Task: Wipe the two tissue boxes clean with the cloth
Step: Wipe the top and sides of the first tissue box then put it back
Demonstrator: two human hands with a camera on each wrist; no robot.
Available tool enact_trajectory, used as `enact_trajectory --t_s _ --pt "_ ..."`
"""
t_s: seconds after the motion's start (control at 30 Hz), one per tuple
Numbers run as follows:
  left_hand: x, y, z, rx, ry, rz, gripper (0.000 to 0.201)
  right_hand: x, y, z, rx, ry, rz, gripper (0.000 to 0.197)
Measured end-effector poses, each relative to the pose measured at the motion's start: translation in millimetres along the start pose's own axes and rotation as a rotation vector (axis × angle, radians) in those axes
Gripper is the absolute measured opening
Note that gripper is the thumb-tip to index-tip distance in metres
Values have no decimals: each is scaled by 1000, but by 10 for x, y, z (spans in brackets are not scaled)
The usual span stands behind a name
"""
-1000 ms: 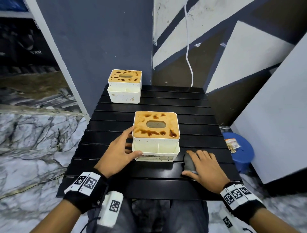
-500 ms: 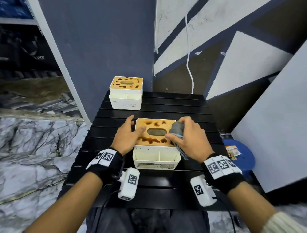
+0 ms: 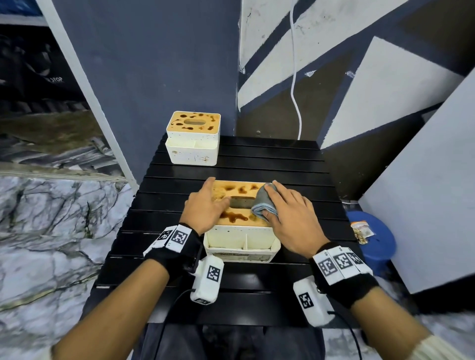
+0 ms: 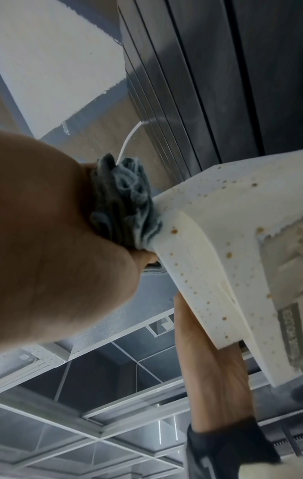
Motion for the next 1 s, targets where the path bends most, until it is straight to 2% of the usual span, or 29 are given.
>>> enact_trajectory --t_s 0.17,0.33,0.47,0.6,0.87,1.0 --pt "-28 -3 39 46 -23 3 66 -9 -47 29 16 26 26 60" --pt "-19 -5 -9 30 -33 3 63 24 -217 47 48 31 60 60" --pt "-30 20 -38 20 -44 48 61 11 11 -2 18 20 53 61" --pt "-13 -5 -39 25 -31 32 63 -38 176 -43 -16 43 78 63" --pt "-48 -16 -21 44 -3 17 66 -5 -239 32 49 81 104 63" --pt "-49 8 -29 37 -8 52 67 -15 14 -30 29 38 77 62"
Point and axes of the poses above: each hand's wrist, its own y-axis towards the middle knuckle, its own x-axis out of the back of the hand, z = x × y, the point moved 10 cm from there along y, towards the middle knuckle, and after that the axes turned 6 degrees about -z, right-handed, at the moved point
